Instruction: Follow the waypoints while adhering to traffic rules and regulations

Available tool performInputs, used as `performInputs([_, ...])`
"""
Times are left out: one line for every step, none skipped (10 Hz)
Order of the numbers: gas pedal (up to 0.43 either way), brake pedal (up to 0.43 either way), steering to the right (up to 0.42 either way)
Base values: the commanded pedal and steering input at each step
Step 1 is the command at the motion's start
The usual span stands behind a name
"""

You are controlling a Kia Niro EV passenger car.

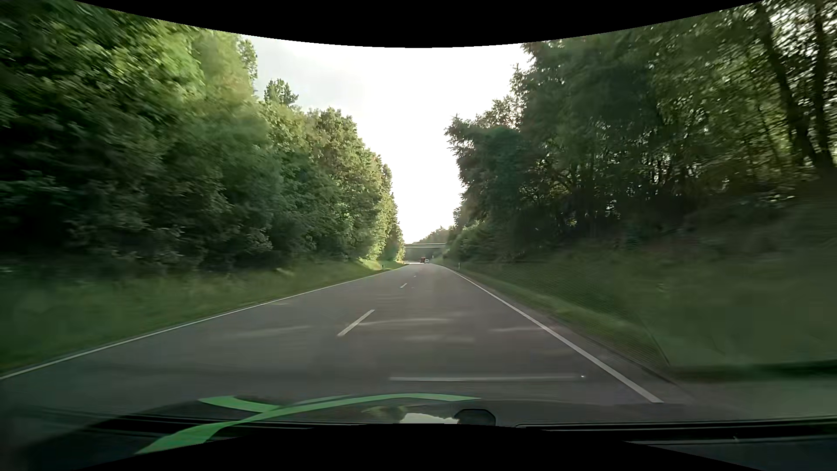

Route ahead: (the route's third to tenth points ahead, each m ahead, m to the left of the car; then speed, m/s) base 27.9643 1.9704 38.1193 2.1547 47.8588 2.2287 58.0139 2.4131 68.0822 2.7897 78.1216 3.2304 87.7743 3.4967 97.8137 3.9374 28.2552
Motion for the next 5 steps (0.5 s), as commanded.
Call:
performInputs([0.228,0.000,-0.003])
performInputs([0.209,0.000,-0.003])
performInputs([0.209,0.000,-0.004])
performInputs([0.209,0.000,-0.004])
performInputs([0.209,0.000,-0.004])
